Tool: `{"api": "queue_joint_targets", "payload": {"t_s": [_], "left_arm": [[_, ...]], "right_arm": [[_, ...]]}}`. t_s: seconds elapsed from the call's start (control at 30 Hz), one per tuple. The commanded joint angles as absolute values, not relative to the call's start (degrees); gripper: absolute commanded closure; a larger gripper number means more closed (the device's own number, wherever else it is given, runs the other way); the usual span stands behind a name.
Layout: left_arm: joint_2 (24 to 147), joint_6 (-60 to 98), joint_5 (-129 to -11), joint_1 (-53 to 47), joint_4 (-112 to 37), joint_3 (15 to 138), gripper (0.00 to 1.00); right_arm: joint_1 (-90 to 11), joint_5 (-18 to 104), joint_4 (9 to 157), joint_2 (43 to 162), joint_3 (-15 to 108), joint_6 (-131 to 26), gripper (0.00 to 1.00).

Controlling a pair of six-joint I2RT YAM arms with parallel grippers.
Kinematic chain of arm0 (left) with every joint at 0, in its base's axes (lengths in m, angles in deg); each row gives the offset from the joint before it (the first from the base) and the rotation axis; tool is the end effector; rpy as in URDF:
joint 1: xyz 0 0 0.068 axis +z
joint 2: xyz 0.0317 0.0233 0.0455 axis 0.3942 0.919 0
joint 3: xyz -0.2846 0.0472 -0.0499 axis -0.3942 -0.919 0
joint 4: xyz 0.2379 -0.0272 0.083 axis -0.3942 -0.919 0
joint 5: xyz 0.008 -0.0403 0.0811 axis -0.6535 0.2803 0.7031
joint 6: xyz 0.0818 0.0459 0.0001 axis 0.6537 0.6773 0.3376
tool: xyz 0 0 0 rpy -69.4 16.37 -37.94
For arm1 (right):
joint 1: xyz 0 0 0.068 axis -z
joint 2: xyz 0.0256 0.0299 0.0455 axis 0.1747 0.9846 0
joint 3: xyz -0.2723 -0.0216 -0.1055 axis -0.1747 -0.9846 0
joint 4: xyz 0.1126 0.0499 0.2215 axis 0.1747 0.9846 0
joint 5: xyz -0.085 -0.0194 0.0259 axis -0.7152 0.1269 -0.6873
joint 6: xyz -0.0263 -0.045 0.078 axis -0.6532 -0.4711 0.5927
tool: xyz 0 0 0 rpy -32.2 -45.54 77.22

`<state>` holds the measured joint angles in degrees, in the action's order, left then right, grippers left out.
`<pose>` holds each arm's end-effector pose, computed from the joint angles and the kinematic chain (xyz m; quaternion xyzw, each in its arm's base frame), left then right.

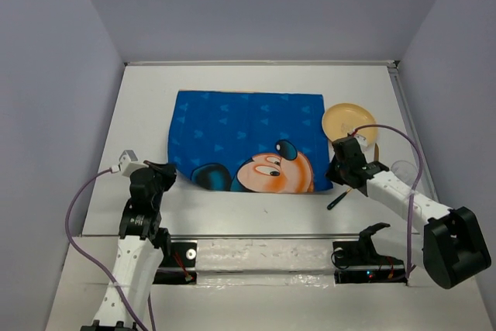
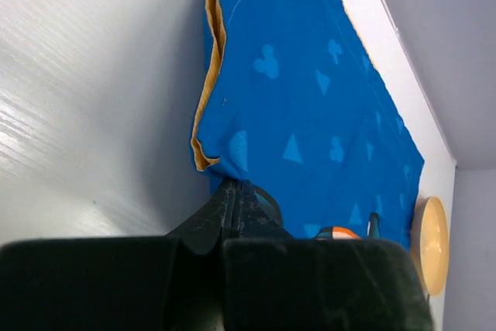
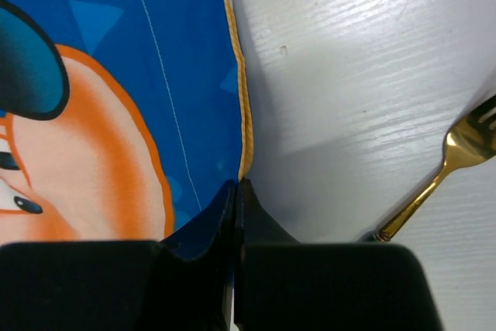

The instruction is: Set the dinner table for one person

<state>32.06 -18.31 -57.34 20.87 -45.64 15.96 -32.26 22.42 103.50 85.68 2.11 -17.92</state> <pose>0.1514 0.0001 0.1913 -0.3389 0.7253 -0.2331 0.5520 0.2101 0.0653 0.1664 0.1896 0.9255 0.0719 0.3198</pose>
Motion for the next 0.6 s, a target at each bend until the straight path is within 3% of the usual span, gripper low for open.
{"api": "queue_joint_targets", "payload": {"t_s": [0.0, 0.03, 0.13, 0.17, 0.2, 0.27, 0.33, 0.37, 0.4, 0.43, 0.5, 0.57], "left_arm": [[30.68, -20.34, -57.70, 19.70, -48.63, 19.48, 1.00], [30.59, -20.52, -57.70, 19.27, -48.72, 19.56, 0.99], [29.45, -20.61, -57.96, 18.82, -49.33, 20.18, 0.82], [28.75, -20.43, -57.79, 18.65, -50.03, 21.22, 0.62], [28.74, -20.08, -57.79, 18.39, -50.65, 21.93, 0.62], [28.74, -19.47, -57.00, 17.95, -51.27, 23.08, 0.42], [29.00, -18.33, -56.47, 17.68, -50.48, 24.31, 0.26], [29.09, -17.19, -55.95, 17.68, -49.00, 25.53, 0.10], [29.09, -17.18, -55.86, 17.77, -48.98, 26.24, 0.10], [29.70, -15.53, -55.77, 17.68, -47.94, 27.20, 0.01], [30.58, -14.02, -55.59, 17.51, -46.88, 29.84, 0.01], [32.07, -11.21, -56.29, 16.89, -44.07, 32.21, 0.01]], "right_arm": [[-31.77, 18.70, 104.92, 86.18, 4.15, -19.39, 0.98], [-31.77, 18.52, 104.75, 86.09, 4.33, -19.47, 0.98], [-31.77, 17.82, 104.83, 86.35, 4.68, -19.83, 0.97], [-31.77, 17.64, 104.83, 86.44, 5.21, -20.00, 0.95], [-31.77, 17.47, 104.83, 86.44, 5.21, -20.00, 0.95], [-31.77, 17.20, 104.31, 86.62, 5.82, -20.27, 0.94], [-31.25, 17.29, 104.13, 87.23, 6.53, -21.14, 0.84], [-31.24, 18.07, 104.22, 87.84, 7.57, -22.02, 0.67], [-31.24, 18.78, 104.22, 88.02, 7.93, -22.29, 0.67], [-31.24, 19.13, 104.22, 88.11, 8.20, -22.46, 0.55], [-31.24, 19.66, 104.22, 87.41, 8.72, -23.08, 0.45], [-31.24, 19.05, 104.22, 86.71, 10.21, -24.21, 0.42]]}}
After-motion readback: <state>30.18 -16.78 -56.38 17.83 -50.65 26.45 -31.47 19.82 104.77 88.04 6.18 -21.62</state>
